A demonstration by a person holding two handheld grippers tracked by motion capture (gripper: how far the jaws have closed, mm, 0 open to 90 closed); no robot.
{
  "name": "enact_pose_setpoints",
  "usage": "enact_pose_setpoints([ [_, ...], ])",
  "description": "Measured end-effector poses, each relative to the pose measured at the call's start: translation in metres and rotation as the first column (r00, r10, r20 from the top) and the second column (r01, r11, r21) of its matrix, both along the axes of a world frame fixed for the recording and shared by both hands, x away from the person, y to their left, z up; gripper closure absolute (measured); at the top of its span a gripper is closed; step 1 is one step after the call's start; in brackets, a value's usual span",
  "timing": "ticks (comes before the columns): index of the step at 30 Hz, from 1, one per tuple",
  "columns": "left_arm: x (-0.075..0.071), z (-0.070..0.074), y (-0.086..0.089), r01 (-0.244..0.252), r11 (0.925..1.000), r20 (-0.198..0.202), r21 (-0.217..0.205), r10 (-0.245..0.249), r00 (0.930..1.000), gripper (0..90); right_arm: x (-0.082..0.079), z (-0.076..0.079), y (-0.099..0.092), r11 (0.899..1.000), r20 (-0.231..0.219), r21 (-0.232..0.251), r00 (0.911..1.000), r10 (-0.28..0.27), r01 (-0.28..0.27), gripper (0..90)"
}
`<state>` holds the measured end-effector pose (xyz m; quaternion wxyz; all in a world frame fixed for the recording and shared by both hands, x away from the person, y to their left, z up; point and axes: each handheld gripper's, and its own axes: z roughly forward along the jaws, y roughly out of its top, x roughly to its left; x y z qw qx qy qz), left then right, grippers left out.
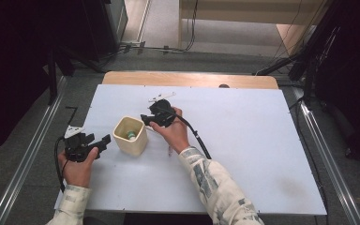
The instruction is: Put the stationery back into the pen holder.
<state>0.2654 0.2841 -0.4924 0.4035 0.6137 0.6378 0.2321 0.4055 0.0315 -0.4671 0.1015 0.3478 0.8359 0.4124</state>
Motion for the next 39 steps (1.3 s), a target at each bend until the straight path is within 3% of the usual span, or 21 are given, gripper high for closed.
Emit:
enact_pose_setpoints([
  [19,0.000,0.000,0.000,0.001,1.0000,-0.002,0.001,-0.001,1.0000,31.5,0.006,-0.020,-0.001,0.998,-0.051,-0.053,0.9985,0.017,-0.019,51.5],
  [39,0.000,0.000,0.000,0.007,1.0000,-0.005,0.001,-0.007,1.0000,31.6,0.008,-0.033,0.003,0.993,-0.063,-0.095,0.9961,0.062,-0.067,60.6],
])
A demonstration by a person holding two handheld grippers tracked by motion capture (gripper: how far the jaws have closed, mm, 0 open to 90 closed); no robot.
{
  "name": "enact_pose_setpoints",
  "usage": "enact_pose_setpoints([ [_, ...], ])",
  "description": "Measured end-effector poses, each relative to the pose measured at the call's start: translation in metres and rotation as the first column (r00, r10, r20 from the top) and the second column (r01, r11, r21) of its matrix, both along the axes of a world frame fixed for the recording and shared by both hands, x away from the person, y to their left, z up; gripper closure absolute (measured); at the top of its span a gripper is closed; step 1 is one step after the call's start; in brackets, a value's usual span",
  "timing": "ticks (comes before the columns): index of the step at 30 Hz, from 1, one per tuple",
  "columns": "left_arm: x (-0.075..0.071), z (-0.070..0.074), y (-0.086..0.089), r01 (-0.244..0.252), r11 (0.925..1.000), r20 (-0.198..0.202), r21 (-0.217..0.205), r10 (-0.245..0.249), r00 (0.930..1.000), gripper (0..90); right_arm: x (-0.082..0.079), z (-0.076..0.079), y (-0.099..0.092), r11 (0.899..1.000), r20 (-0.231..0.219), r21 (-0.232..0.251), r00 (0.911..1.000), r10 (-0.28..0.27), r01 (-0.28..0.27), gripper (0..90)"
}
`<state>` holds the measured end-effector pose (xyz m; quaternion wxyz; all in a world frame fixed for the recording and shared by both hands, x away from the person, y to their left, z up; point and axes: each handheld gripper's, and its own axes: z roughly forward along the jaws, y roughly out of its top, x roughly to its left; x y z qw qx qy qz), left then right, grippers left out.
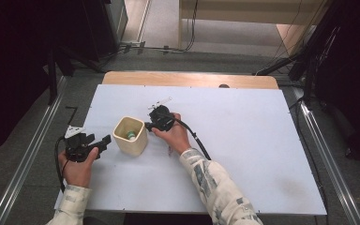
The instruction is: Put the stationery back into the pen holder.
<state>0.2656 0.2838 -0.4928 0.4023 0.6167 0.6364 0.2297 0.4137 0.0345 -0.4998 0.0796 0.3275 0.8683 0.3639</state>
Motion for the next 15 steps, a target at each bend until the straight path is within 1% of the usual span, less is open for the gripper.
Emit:
enact_pose_setpoints([
  [6,-0.0001,0.0001,-0.0002,0.000,1.0000,0.000,0.000,0.000,1.0000,31.6,-0.0008,-0.0020,0.0013,1.000,-0.001,-0.023,0.9999,0.012,-0.012,61.8],
  [9,-0.0001,0.0001,0.0000,-0.001,1.0000,0.000,0.001,0.001,1.0000,31.6,-0.0005,-0.0050,0.0017,0.999,-0.002,-0.048,0.9998,0.020,-0.020,62.6],
  [11,0.0000,0.0000,-0.0001,-0.001,1.0000,0.001,-0.001,0.001,1.0000,31.6,-0.0003,-0.0054,0.0017,0.998,0.007,-0.059,0.9997,0.024,-0.024,65.6],
  [13,0.0000,0.0001,-0.0001,0.001,1.0000,-0.001,0.000,-0.001,1.0000,31.6,-0.0008,-0.0052,0.0019,0.998,0.009,-0.067,0.9997,0.021,-0.020,66.7],
  [15,-0.0001,0.0001,-0.0002,0.000,1.0000,0.000,0.001,0.000,1.0000,31.6,-0.0010,-0.0055,0.0018,0.997,0.026,-0.079,0.9993,0.025,-0.023,69.3],
])
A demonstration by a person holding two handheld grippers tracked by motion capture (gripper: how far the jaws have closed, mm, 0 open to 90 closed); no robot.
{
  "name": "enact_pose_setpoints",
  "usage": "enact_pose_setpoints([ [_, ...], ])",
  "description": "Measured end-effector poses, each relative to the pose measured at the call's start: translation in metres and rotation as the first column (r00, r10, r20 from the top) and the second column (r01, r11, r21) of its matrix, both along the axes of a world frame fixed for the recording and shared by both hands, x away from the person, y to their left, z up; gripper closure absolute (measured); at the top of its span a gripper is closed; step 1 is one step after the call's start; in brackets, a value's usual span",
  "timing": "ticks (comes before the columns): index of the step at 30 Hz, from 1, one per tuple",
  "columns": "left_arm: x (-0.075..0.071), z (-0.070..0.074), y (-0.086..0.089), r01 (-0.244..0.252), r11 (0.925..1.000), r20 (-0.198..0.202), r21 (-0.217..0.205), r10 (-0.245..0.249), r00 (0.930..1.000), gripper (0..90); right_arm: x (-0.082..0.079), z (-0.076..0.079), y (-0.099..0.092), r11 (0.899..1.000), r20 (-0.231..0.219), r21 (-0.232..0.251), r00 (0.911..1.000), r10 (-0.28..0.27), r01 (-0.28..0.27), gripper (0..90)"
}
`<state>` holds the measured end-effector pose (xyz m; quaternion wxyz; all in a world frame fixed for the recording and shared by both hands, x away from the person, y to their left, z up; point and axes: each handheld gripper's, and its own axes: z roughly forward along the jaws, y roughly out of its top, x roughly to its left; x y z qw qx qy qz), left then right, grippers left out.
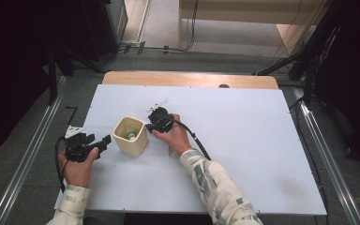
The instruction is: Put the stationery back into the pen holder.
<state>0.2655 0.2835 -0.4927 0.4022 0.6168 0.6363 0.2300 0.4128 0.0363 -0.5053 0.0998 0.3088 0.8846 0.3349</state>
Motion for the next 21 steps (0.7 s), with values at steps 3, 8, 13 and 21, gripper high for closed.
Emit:
enact_pose_setpoints([
  [3,-0.0001,0.0001,0.0001,0.000,1.0000,0.000,0.000,0.000,1.0000,31.5,0.0000,-0.0002,0.0000,1.000,0.013,-0.007,0.9999,0.001,-0.001,72.2],
  [8,-0.0001,0.0001,0.0000,0.000,1.0000,0.001,-0.001,0.000,1.0000,31.6,-0.0008,0.0000,0.0002,1.000,0.025,-0.023,0.9997,-0.003,0.004,76.5],
  [13,-0.0002,0.0002,0.0000,-0.001,1.0000,0.002,0.000,0.001,1.0000,31.5,-0.0012,0.0002,0.0005,0.999,0.033,-0.032,0.9995,0.004,-0.003,76.7],
  [21,-0.0001,0.0002,0.0001,-0.001,1.0000,0.001,-0.001,0.001,1.0000,31.6,-0.0014,0.0007,0.0009,0.999,0.030,-0.036,0.9995,-0.003,0.004,77.1],
])
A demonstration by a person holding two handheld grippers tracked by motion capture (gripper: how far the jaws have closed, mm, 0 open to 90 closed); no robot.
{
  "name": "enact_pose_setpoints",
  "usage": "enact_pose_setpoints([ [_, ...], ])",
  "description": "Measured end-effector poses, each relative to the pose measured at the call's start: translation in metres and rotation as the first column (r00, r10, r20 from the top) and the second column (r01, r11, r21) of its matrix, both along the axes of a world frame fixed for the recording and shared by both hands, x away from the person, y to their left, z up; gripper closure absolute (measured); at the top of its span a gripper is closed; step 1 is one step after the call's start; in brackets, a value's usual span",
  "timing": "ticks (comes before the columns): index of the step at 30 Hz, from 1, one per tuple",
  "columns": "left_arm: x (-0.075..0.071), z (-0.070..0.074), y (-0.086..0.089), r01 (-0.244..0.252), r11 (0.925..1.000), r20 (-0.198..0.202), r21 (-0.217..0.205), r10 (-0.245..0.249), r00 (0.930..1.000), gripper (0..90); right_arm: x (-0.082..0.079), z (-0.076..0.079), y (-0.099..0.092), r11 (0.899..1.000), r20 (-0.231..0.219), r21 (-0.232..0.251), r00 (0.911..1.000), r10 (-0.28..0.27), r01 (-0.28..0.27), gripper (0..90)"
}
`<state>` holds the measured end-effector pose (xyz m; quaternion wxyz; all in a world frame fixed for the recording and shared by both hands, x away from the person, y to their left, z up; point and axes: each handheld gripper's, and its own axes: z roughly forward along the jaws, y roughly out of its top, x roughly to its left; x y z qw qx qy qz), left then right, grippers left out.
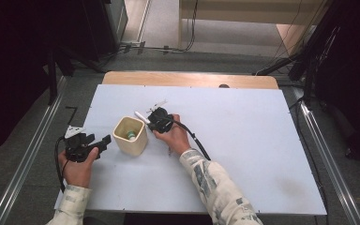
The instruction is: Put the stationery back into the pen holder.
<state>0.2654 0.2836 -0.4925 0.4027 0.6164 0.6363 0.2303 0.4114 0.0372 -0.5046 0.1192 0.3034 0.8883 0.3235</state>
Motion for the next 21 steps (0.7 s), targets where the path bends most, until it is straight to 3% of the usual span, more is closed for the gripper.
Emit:
enact_pose_setpoints([
  [9,0.000,0.000,0.000,0.001,1.0000,-0.001,0.000,-0.001,1.0000,31.6,0.000,0.006,-0.003,0.999,-0.010,0.032,0.9999,-0.005,0.005,77.1],
  [21,0.000,0.000,-0.001,0.000,1.0000,-0.002,0.002,0.000,1.0000,31.6,-0.003,0.024,-0.011,0.997,0.014,0.077,0.9998,-0.015,0.014,77.1],
])
